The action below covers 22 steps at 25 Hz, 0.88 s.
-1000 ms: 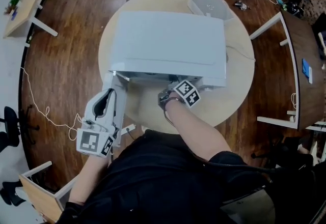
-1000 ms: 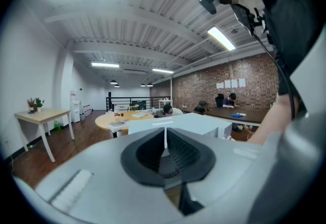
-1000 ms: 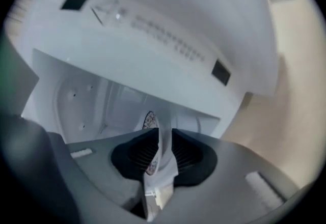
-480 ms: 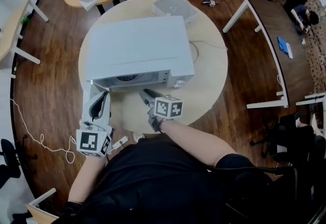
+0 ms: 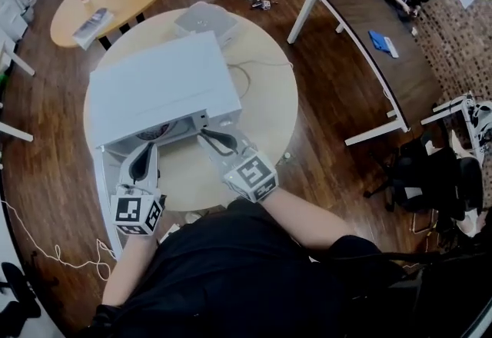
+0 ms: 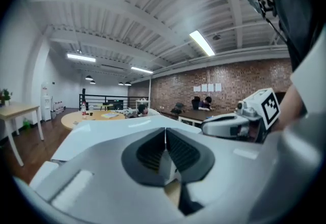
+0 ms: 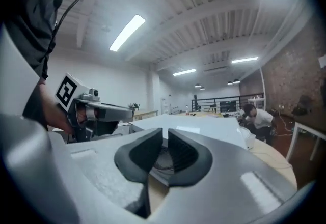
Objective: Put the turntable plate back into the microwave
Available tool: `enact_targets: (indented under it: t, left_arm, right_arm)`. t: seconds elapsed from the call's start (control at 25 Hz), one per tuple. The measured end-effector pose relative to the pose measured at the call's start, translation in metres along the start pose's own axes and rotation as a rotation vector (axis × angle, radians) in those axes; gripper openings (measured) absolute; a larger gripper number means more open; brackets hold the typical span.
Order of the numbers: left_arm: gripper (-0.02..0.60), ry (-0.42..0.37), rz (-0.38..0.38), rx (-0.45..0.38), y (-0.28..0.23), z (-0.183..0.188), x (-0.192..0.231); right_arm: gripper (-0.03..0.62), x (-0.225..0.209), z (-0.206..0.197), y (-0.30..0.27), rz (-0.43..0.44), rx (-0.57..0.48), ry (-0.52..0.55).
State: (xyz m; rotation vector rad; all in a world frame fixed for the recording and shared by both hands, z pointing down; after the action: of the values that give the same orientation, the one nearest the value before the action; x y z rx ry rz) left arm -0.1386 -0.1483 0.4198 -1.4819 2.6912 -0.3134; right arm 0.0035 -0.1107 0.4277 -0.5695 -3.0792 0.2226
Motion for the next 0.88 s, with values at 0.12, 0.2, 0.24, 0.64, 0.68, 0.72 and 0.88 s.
enact_targets:
  t: [0.12,0.2,0.24,0.64,0.68,0.72,0.88]
  left_arm:
    - [0.008,0.047,-0.031,0.012,-0.015,-0.008,-0.008]
    - [0.008,0.049,-0.057,0.022,-0.024,-0.010,-0.015]
    - [0.008,0.045,-0.070,0.027,-0.027,-0.010,-0.019]
    - [0.008,0.015,-0.137,0.068,-0.035,-0.012,-0.028]
    - [0.008,0.014,-0.140,0.071,-0.035,-0.013,-0.028]
    - [0.008,0.014,-0.142,0.074,-0.035,-0.014,-0.028]
    - [0.008,0.014,-0.146,0.084,-0.031,-0.015,-0.027]
  right_arm:
    - [0.015,-0.005,0.001,0.010,-0.019,-0.031,-0.021]
    - [0.003,-0.011,-0.012,0.015,-0.038,-0.017,-0.066]
    - [0.002,-0.015,-0.021,0.017,-0.050,-0.002,-0.096]
    - [0.002,-0.033,-0.051,0.034,-0.156,0.008,-0.214]
    - [0.002,-0.032,-0.051,0.033,-0.155,0.005,-0.217]
    - [0.002,-0.031,-0.052,0.032,-0.154,0.004,-0.219]
    - [0.002,-0.027,-0.051,0.028,-0.151,0.001,-0.225]
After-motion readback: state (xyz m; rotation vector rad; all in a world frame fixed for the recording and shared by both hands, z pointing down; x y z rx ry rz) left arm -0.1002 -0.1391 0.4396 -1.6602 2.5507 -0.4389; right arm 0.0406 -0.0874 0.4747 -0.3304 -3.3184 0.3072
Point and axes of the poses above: the fingertips, and each gripper's own axes: y backward along the fingers, x to its left, z out of its top, the point moved 3 cm from there along y, backward along the fingers, and after that the axes turned 6 degrees about -z, right-handed, at the moved point
